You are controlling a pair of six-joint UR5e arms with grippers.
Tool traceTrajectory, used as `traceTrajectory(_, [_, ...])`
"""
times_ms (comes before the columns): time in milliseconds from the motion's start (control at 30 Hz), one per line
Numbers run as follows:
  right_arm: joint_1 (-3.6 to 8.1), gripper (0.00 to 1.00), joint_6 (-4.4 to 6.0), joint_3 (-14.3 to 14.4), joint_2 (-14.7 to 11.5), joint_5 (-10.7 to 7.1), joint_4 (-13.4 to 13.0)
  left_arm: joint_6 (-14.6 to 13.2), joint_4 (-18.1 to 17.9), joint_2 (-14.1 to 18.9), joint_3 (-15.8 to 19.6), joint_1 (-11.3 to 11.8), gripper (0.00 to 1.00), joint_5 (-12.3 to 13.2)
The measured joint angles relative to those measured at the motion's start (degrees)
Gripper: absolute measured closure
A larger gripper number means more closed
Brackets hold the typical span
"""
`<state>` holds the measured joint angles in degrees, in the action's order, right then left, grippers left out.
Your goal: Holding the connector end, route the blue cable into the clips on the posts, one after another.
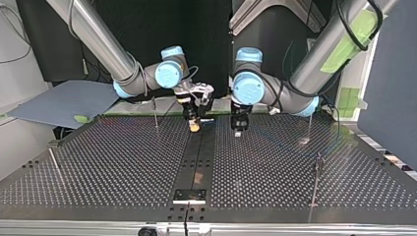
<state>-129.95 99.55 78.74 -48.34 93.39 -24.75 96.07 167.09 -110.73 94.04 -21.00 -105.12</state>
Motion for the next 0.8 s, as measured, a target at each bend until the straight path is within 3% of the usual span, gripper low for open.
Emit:
traceTrajectory(233, [0.3, 1.0, 0.16, 3.0, 0.0, 0.54, -2.3, -1.3, -2.2, -1.3, 1.0, -1.8, 1.0, -1.2])
traceTrajectory(500, [1.11, 1.0, 0.28, 7.1, 0.0, 0.73, -5.3, -0.9, -4.9, -5.5, 1.0, -5.9, 1.0, -3.8])
traceTrajectory(800, [1.95, 1.0, 0.35, 11.8, 0.0, 1.16, -9.7, -2.1, -6.4, -10.0, 1.0, -8.9, 1.0, -4.4])
